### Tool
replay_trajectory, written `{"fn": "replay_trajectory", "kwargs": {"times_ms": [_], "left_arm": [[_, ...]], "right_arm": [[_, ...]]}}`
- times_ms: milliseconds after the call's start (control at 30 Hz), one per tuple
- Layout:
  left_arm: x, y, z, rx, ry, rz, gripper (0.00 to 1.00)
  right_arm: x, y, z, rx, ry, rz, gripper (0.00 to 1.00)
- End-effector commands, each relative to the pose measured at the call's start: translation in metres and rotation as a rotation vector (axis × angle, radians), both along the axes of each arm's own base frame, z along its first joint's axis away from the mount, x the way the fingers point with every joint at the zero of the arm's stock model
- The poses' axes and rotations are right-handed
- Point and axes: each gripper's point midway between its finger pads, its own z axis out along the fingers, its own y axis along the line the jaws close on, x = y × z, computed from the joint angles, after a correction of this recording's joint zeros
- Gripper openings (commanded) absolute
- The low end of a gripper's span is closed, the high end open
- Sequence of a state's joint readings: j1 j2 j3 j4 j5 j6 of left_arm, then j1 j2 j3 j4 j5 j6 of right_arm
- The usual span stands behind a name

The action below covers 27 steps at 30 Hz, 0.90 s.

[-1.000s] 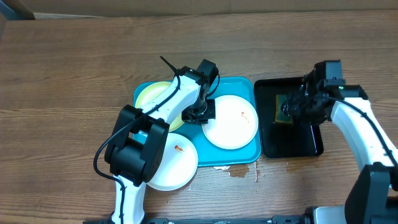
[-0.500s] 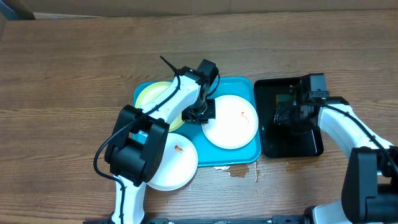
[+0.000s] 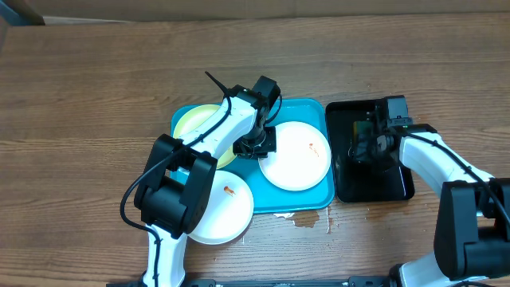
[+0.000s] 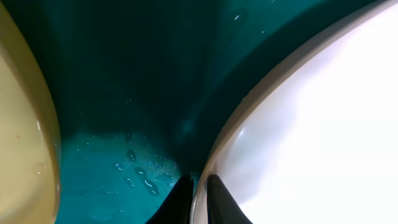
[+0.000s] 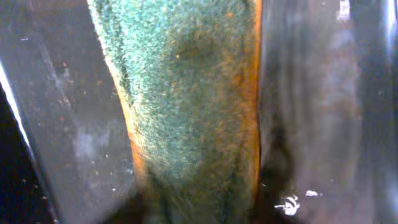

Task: Clean dirty plates on tray and stack at the side
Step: 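Reach right gripper into the black tray and grasp the green sponge, then dip and rub the sponge in the water with the right gripper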

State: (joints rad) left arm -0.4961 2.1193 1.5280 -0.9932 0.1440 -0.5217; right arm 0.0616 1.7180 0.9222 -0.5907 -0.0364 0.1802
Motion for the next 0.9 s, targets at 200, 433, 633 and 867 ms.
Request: {"fn": "replay_trajectory", "kwargs": {"times_ms": [200, 433, 633, 867], "left_arm": [[-0.002, 0.004, -0.008, 0.028, 0.007, 0.003, 0.13], [-0.002, 0.005, -0.008, 0.029, 0.008, 0.003, 0.15], [-0.002, 0.005, -0.008, 0.029, 0.008, 0.004, 0.15], [-0.002, 0.005, -0.008, 0.029, 0.008, 0.003, 0.15]], "right_arm": [[0.005, 0.001, 0.016, -0.012, 0.034, 0.022, 0.44], [0.015, 0.001, 0.024, -0.018, 0.006, 0.030, 0.86], [0.018, 0.000, 0.023, -0.019, -0.010, 0.028, 0.86], [0.013, 0.000, 0.006, -0.018, -0.030, 0.028, 0.73]]}}
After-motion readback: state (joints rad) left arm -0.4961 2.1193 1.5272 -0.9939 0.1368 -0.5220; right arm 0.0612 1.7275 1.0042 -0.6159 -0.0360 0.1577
